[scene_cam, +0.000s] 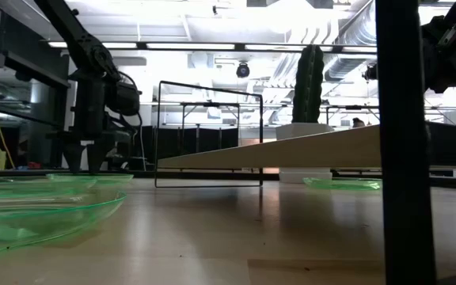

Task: Place and stack plates onto a shelf
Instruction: Put the top left green plate on the shelf

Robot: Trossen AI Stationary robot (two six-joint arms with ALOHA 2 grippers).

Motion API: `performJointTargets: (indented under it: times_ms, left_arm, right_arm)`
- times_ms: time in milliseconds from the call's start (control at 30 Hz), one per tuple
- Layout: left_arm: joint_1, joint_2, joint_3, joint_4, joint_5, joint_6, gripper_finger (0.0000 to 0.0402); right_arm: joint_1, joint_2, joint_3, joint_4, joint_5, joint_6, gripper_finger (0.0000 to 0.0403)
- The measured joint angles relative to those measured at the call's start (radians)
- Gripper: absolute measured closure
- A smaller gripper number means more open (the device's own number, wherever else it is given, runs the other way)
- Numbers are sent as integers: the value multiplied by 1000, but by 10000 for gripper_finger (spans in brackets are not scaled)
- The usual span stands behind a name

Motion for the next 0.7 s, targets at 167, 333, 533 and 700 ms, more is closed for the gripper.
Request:
performJointTargets:
  times_ms: [167,333,533,700]
  left_arm:
    - [-28,0,-5,3,13,-35,192]
    - [-39,-26,7,-1,39,-34,192]
    - [-35,-45,103,33,-59,9,193]
    - [-35,51,202,-15,-61,96,193]
  right_arm:
    - [0,0,0,0,0,0,402]
    - [0,0,0,0,0,0,402]
    - [0,0,0,0,0,-1,402]
    - [0,0,0,0,0,-1,402]
